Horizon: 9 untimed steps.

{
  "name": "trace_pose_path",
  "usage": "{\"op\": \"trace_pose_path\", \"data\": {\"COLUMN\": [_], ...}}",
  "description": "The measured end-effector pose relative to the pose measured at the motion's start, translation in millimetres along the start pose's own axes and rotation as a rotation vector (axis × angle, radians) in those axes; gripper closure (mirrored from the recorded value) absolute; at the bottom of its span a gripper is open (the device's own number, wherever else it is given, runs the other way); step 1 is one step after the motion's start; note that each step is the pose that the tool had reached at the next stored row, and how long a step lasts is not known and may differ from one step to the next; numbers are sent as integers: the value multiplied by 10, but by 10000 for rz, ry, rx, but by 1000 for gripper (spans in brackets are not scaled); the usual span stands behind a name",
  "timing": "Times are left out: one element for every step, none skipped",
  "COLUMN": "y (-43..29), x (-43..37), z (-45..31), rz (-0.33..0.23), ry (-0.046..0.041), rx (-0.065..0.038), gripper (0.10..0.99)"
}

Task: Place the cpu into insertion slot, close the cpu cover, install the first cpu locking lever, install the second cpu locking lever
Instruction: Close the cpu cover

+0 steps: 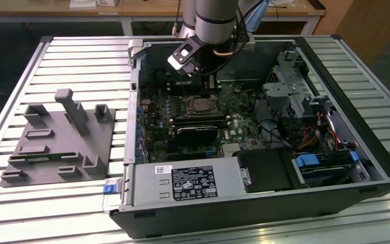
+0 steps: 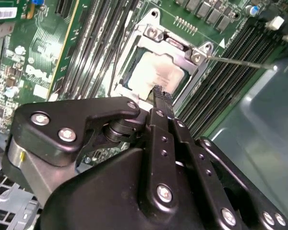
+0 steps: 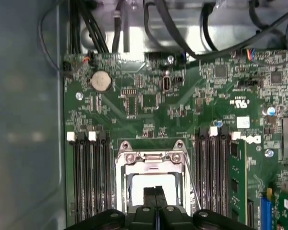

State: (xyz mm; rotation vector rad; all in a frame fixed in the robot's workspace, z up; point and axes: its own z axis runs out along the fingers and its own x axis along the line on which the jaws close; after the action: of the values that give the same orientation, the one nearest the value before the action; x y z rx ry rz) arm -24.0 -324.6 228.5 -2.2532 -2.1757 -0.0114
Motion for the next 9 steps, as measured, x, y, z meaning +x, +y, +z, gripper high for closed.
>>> {"op": "trace_pose_path", "data": {"y": [-8,-15,-24,-34,-43,-48,-49,-49,-49], "x": [-1,-1,-2,-2,-2,-3,-3,-3,-3], "z": [16,30,45,58,69,73,73,73,73], "rz": [-1,0,0,-1,-1,-1,-1,-2,-2], "ry": [-1,-2,-1,-1,-2,-1,-2,-3,-3], "rx": [0,0,0,0,0,0,1,1,1], "gripper": [980,980,980,980,980,980,980,980,980]}}
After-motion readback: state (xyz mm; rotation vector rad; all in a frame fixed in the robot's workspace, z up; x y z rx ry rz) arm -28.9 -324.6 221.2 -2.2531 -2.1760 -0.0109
